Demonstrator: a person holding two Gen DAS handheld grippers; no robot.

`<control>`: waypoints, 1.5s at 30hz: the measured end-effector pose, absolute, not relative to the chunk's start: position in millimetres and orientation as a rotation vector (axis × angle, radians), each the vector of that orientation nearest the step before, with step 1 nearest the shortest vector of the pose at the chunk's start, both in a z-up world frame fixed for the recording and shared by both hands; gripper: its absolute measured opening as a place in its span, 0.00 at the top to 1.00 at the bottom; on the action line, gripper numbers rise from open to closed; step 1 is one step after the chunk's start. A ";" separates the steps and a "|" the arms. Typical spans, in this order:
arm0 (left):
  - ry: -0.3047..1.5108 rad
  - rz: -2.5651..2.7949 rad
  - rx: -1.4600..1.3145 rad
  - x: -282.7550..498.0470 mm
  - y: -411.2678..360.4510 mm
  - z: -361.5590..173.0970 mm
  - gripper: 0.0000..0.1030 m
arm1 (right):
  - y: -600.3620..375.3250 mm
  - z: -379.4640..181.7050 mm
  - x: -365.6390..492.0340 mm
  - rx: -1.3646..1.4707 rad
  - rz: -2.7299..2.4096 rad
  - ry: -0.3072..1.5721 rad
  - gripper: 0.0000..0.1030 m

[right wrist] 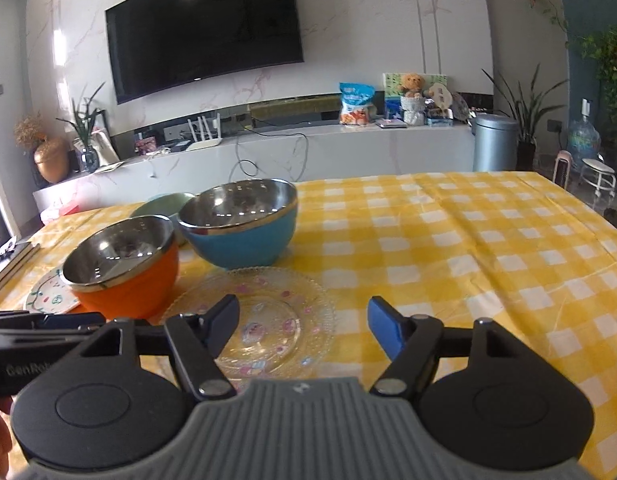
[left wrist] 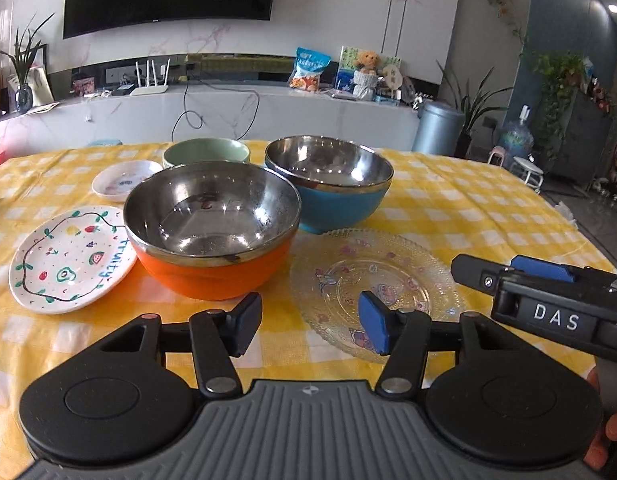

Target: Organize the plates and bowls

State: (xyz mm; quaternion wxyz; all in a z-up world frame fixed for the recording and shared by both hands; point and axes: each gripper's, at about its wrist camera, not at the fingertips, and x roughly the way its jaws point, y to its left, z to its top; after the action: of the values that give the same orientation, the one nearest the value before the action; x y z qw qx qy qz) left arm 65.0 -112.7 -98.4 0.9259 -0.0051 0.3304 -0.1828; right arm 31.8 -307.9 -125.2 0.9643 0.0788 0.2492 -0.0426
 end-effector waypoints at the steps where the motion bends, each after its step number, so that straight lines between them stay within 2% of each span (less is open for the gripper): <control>1: 0.694 -0.377 -0.022 67.1 -114.3 -100.3 0.35 | -310.1 -126.5 34.9 0.167 -0.085 0.511 0.38; 6: 0.724 -0.380 -0.024 71.5 -121.9 -109.9 0.38 | -322.8 -135.4 50.6 0.230 -0.084 0.559 0.53; 10: 0.765 -0.345 -0.084 84.8 -119.2 -114.9 0.40 | -330.7 -142.4 62.1 0.275 -0.080 0.585 0.60; 12: 0.781 -0.340 -0.109 91.1 -116.3 -116.4 0.46 | -333.2 -147.5 68.1 0.302 -0.073 0.602 0.66; 19: 0.808 -0.331 -0.186 105.2 -108.1 -119.3 0.59 | -341.4 -158.7 84.6 0.358 -0.074 0.641 0.75; 23: 0.810 -0.334 -0.205 108.8 -110.3 -121.0 0.70 | -342.8 -163.0 89.8 0.379 -0.070 0.654 0.84; 26: 0.803 -0.333 -0.194 109.3 -113.0 -122.0 0.77 | -342.4 -165.3 92.0 0.382 -0.071 0.661 0.86; 29: 0.803 -0.331 -0.195 110.7 -113.6 -121.4 0.79 | -342.1 -166.5 92.3 0.385 -0.073 0.660 0.86; 45: 0.804 -0.312 -0.219 84.9 -92.6 -107.4 0.79 | -322.8 -150.1 61.8 0.364 -0.069 0.692 0.87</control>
State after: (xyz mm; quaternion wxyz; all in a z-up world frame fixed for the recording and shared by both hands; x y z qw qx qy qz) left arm 84.9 -92.6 -107.4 0.9026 -0.1059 0.3890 -0.1508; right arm 61.8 -322.8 -150.1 0.9240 0.1774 0.3370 -0.0336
